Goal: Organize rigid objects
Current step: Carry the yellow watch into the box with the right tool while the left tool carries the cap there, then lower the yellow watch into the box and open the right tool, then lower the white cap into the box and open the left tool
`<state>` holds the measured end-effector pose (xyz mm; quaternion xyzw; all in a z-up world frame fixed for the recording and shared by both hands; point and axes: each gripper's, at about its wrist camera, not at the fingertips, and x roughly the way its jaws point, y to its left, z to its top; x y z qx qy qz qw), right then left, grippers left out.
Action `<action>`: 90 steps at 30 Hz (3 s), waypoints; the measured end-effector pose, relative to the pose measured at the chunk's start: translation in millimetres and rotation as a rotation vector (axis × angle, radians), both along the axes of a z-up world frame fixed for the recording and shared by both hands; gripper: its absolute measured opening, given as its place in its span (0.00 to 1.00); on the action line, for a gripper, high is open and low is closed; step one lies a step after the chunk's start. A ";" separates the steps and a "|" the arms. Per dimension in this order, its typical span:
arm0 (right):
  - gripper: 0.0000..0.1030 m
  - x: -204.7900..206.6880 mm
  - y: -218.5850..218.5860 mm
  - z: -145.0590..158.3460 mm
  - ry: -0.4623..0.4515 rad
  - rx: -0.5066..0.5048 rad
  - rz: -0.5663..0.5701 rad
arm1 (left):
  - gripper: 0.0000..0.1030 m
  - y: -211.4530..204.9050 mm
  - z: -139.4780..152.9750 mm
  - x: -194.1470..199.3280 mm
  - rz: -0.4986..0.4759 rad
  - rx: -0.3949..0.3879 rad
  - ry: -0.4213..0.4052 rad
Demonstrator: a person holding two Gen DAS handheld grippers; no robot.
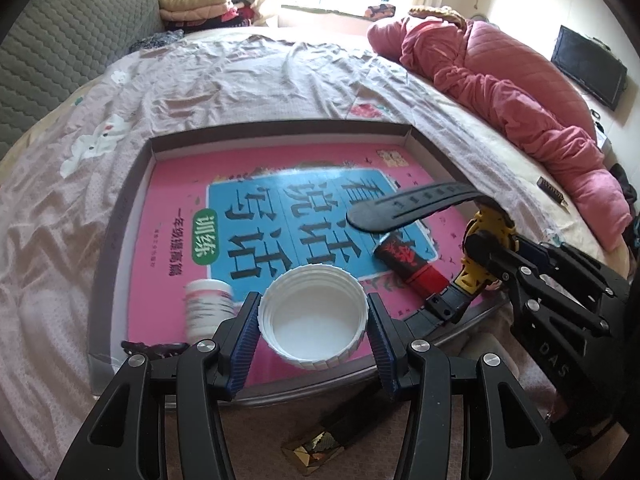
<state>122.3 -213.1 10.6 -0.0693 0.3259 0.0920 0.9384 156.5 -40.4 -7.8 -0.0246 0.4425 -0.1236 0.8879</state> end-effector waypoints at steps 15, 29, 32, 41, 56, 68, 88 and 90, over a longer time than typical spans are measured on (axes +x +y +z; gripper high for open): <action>0.23 -5.1 13.7 -4.9 -0.027 -0.112 0.008 | 0.51 -0.3 -3.9 0.9 0.005 -0.011 0.017; 0.32 -11.0 42.7 -15.1 -0.085 -0.360 0.028 | 0.51 3.4 -2.5 -1.7 0.010 -0.022 0.016; 0.33 -11.8 44.5 -15.1 -0.091 -0.373 0.032 | 0.51 3.4 -2.6 -1.5 0.010 -0.021 0.018; 0.50 -13.6 35.3 -9.1 -0.088 -0.283 0.038 | 0.51 3.1 -5.3 4.7 0.016 -0.022 0.046; 0.52 -9.6 20.5 -6.4 -0.051 -0.166 0.030 | 0.51 -8.2 -4.8 13.5 0.001 0.054 0.072; 0.52 -4.0 6.1 -6.6 -0.022 -0.105 -0.009 | 0.53 -7.6 -5.0 13.1 0.005 0.056 0.075; 0.53 -9.8 -22.4 8.8 -0.055 0.095 -0.046 | 0.55 -4.0 3.2 1.8 0.013 0.053 0.057; 0.61 -10.9 -25.9 9.9 -0.058 0.108 -0.053 | 0.55 -3.4 4.0 0.7 0.013 0.049 0.059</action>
